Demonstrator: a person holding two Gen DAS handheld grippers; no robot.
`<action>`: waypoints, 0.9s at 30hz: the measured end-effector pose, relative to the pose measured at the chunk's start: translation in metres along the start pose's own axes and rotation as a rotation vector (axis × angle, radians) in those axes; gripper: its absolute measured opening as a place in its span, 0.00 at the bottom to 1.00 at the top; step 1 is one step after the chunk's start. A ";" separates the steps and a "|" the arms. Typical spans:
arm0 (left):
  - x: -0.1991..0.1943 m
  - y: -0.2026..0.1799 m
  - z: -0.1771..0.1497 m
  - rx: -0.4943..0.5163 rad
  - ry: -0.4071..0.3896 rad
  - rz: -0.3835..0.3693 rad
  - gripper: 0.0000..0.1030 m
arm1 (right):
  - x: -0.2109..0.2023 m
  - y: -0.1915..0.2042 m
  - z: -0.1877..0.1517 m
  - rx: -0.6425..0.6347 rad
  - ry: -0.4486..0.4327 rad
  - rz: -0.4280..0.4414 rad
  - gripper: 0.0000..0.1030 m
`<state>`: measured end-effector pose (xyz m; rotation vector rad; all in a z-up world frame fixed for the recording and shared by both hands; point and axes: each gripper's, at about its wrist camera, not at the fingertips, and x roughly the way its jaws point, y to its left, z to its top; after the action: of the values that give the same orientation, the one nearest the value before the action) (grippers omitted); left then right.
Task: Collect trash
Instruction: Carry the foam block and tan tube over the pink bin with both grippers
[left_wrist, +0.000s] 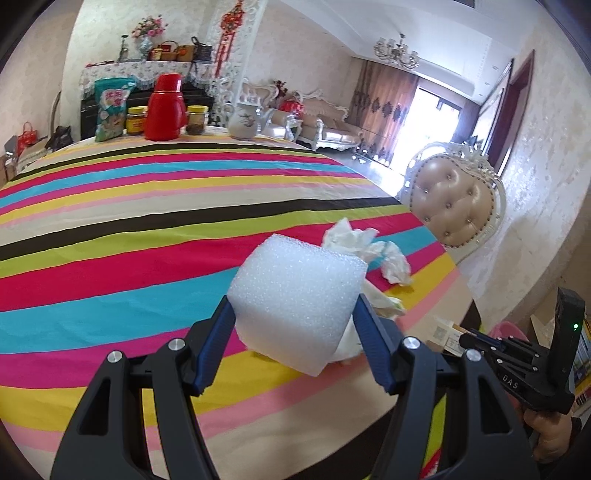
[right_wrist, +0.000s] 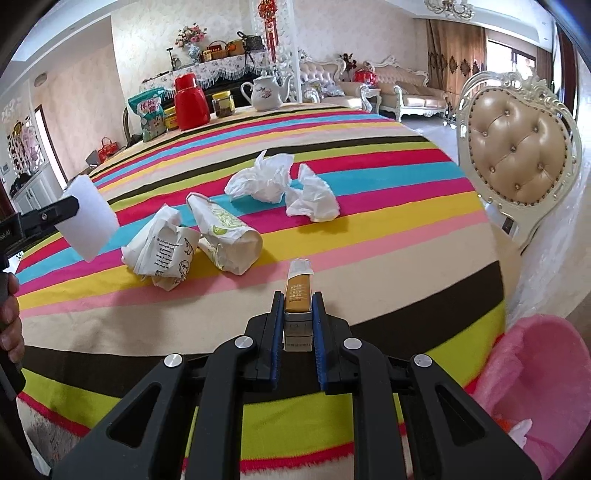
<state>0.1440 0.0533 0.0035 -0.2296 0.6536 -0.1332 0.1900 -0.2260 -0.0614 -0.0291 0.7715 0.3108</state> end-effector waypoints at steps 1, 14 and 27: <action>0.001 -0.005 -0.001 0.006 0.002 -0.007 0.61 | -0.003 -0.001 0.000 0.002 -0.005 -0.003 0.15; 0.010 -0.067 -0.008 0.083 0.013 -0.091 0.61 | -0.051 -0.035 -0.008 0.047 -0.078 -0.072 0.15; 0.026 -0.133 -0.015 0.172 0.037 -0.178 0.61 | -0.084 -0.079 -0.026 0.116 -0.104 -0.144 0.15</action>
<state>0.1487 -0.0826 0.0100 -0.1197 0.6538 -0.3634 0.1379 -0.3278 -0.0291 0.0403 0.6788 0.1293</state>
